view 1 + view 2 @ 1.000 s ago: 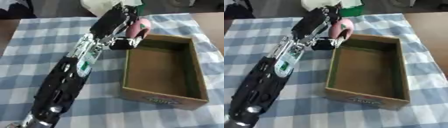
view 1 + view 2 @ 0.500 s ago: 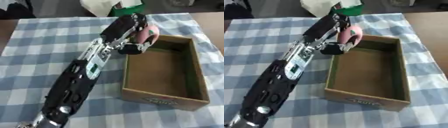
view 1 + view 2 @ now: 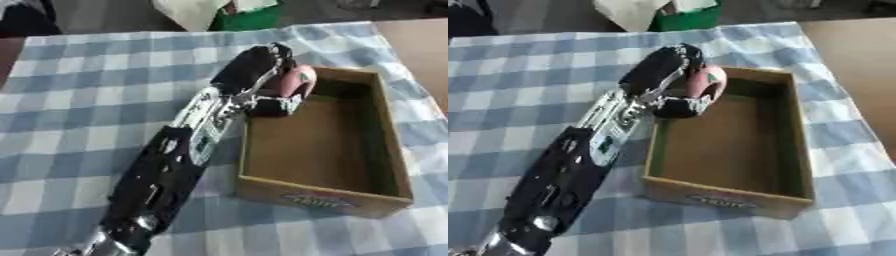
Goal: Pick up objects on the table and place them in the box.
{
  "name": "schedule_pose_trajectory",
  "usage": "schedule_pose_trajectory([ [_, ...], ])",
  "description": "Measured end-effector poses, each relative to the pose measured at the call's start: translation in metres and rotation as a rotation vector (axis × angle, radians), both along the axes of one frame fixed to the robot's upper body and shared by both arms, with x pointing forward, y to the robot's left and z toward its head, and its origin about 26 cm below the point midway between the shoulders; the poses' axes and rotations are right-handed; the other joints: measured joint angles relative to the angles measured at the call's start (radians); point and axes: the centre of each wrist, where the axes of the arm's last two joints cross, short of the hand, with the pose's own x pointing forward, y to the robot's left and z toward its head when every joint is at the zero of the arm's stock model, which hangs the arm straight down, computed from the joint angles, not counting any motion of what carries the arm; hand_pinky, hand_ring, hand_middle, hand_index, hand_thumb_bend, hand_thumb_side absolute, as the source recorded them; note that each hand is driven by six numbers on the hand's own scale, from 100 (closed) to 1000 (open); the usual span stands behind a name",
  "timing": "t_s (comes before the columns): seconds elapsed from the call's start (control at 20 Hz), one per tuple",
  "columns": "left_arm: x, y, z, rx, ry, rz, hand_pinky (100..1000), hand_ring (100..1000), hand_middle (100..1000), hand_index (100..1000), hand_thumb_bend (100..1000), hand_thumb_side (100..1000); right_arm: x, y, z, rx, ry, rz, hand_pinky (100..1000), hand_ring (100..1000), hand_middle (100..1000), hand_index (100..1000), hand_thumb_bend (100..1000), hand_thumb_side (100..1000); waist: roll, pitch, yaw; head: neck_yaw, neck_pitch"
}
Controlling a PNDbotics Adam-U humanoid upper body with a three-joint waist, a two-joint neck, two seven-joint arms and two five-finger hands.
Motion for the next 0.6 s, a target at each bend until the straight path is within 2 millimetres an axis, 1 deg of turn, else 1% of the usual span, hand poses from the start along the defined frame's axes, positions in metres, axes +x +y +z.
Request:
schedule_pose_trajectory([
  [0.1, 0.0003, -0.0026, -0.0037, 0.029, 0.001, -0.009, 305, 476, 522, 476, 100, 340, 0.0008, 0.0015, 0.0018, -0.005, -0.002, 0.016, 838, 851, 695, 909, 100, 1000, 0.004, 0.002, -0.006, 0.003, -0.001],
  [0.2, 0.0000, -0.0034, -0.0040, 0.065, -0.018, -0.013, 318, 497, 551, 496, 100, 356, 0.0014, 0.0028, 0.0032, -0.010, 0.000, 0.029, 842, 853, 695, 911, 100, 1000, 0.006, 0.003, -0.008, 0.004, -0.003],
  [0.3, -0.0004, -0.0046, -0.0036, 0.117, -0.036, -0.015, 311, 513, 568, 508, 100, 365, 0.0016, 0.0032, 0.0040, -0.017, 0.003, 0.035, 843, 854, 695, 911, 100, 1000, 0.007, 0.005, -0.010, 0.005, -0.003],
  [0.55, -0.0021, -0.0098, -0.0016, 0.281, -0.036, -0.042, 361, 617, 653, 629, 100, 407, 0.0025, 0.0056, 0.0048, -0.029, 0.016, 0.049, 845, 855, 694, 912, 100, 1000, 0.009, 0.005, -0.011, 0.007, -0.003],
  [0.6, -0.0022, -0.0104, -0.0003, 0.322, -0.032, -0.047, 368, 627, 665, 643, 100, 417, 0.0026, 0.0058, 0.0050, -0.030, 0.018, 0.050, 844, 855, 694, 912, 100, 1000, 0.009, 0.005, -0.011, 0.007, -0.003],
])
